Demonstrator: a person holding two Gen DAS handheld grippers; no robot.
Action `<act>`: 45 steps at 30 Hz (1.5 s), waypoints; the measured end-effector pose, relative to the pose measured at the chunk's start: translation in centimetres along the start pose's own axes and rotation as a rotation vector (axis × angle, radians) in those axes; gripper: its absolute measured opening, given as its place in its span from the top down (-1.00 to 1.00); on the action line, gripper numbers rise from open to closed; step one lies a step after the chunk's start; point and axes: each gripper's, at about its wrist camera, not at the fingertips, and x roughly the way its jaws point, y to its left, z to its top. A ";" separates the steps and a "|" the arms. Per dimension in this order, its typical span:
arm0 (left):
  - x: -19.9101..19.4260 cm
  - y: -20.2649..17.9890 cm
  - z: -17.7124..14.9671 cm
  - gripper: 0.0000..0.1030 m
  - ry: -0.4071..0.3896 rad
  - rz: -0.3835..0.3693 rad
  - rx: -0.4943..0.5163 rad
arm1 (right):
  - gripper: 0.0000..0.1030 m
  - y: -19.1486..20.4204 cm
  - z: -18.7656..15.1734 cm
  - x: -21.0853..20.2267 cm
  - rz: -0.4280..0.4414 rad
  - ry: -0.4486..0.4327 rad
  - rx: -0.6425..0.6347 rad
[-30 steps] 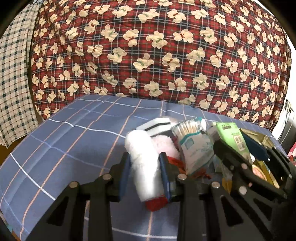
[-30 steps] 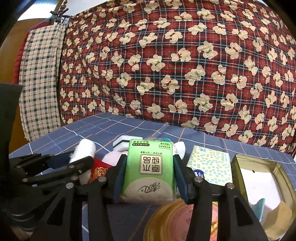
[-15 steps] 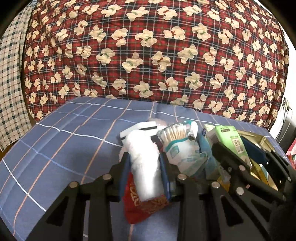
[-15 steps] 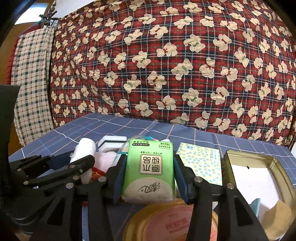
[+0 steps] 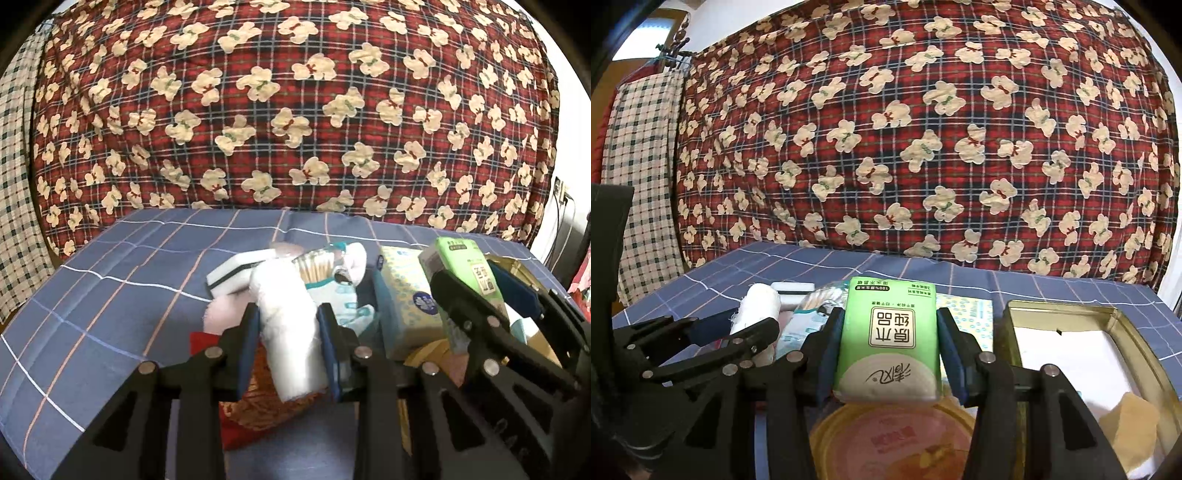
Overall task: Organize soft objects
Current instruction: 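Lift the white towel and green tissue pack toward the gold tray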
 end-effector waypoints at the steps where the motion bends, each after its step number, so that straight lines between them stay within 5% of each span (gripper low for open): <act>1: 0.0 -0.1 0.0 0.41 0.002 -0.002 0.004 | -0.01 -0.2 0.0 0.0 -0.003 0.000 0.004; 45: -0.3 -3.3 0.0 0.41 -0.040 -0.083 0.042 | -0.01 -2.7 -0.5 -2.5 -0.165 -0.072 0.073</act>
